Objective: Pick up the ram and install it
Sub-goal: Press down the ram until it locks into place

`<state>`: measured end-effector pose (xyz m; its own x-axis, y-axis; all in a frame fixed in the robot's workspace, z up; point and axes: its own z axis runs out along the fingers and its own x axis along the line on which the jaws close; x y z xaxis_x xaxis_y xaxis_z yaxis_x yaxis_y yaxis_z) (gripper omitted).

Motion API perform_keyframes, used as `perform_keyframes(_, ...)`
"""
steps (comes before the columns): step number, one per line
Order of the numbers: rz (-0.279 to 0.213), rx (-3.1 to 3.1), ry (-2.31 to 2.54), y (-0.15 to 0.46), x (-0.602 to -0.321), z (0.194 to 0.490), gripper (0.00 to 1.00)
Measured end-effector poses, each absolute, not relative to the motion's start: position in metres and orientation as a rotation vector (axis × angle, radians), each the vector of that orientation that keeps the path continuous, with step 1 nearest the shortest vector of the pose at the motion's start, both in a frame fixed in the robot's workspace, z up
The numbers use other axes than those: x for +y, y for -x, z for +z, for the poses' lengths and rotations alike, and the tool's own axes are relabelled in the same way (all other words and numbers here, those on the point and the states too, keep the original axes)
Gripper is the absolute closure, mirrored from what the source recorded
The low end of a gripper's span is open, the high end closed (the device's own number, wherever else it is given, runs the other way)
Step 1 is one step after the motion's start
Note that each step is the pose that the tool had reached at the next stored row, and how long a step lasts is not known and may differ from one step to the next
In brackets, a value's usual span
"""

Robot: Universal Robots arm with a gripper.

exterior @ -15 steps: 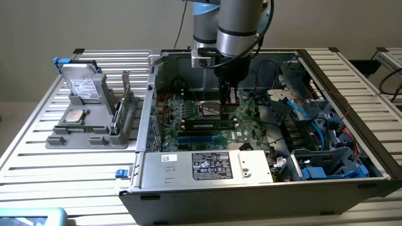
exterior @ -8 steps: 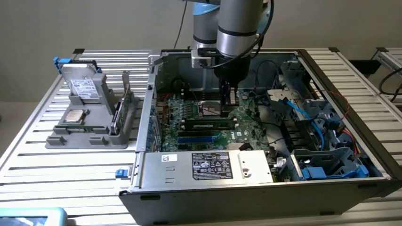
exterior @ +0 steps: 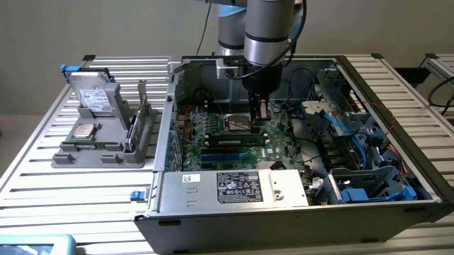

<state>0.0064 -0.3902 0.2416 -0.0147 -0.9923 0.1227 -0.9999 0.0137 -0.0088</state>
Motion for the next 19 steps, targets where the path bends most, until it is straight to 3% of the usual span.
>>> perform_keyframes(4, 0.174, -2.161, -2.130, -0.0064, -0.3894, 0.2390, 0.89)
perform_keyframes(19, 0.157, -2.170, -2.139, -0.0054, -0.3890, 0.2317, 0.89)
